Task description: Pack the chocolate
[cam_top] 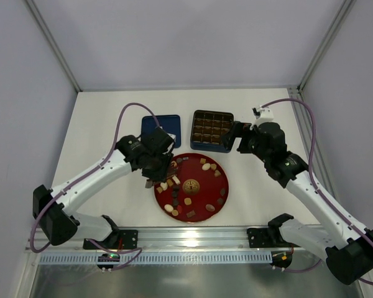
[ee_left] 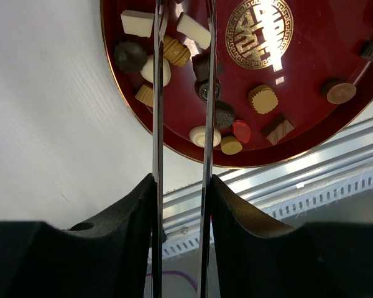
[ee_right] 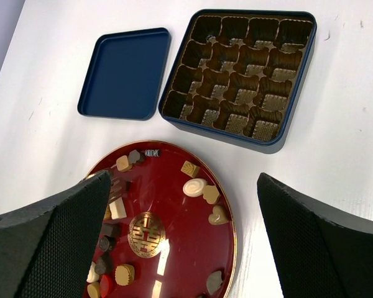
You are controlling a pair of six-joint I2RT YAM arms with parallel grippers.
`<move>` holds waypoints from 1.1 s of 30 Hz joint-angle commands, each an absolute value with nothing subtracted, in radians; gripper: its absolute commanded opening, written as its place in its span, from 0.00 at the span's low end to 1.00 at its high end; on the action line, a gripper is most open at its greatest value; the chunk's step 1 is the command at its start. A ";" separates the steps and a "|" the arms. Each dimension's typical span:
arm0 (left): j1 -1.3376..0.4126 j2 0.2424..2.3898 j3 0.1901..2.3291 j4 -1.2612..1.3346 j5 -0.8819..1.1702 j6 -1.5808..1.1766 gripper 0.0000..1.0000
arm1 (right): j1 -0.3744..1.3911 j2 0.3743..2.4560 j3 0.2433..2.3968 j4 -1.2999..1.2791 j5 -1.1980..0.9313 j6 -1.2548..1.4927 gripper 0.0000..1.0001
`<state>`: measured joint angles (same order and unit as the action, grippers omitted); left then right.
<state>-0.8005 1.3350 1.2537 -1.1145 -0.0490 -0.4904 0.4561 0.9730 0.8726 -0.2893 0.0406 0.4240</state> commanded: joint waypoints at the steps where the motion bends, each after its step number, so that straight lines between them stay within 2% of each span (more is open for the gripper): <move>1: -0.808 1.348 1.250 -1.072 -0.078 -0.491 0.39 | 0.457 0.950 0.867 -0.262 0.038 0.423 1.00; 18: -0.808 1.391 1.229 -1.043 -0.081 -0.482 0.37 | 0.456 0.951 0.856 -0.255 0.037 0.423 1.00; 23: -0.808 1.399 1.235 -1.042 -0.080 -0.479 0.28 | 0.457 0.950 0.851 -0.255 0.041 0.426 1.00; 33: -0.808 1.404 1.281 -1.060 -0.095 -0.460 0.17 | 0.457 0.951 0.850 -0.250 0.041 0.426 1.00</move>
<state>-0.8036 1.3991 1.2293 -1.0710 -0.0746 -0.4820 0.4561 0.9726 0.8452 -0.2859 0.0383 0.4240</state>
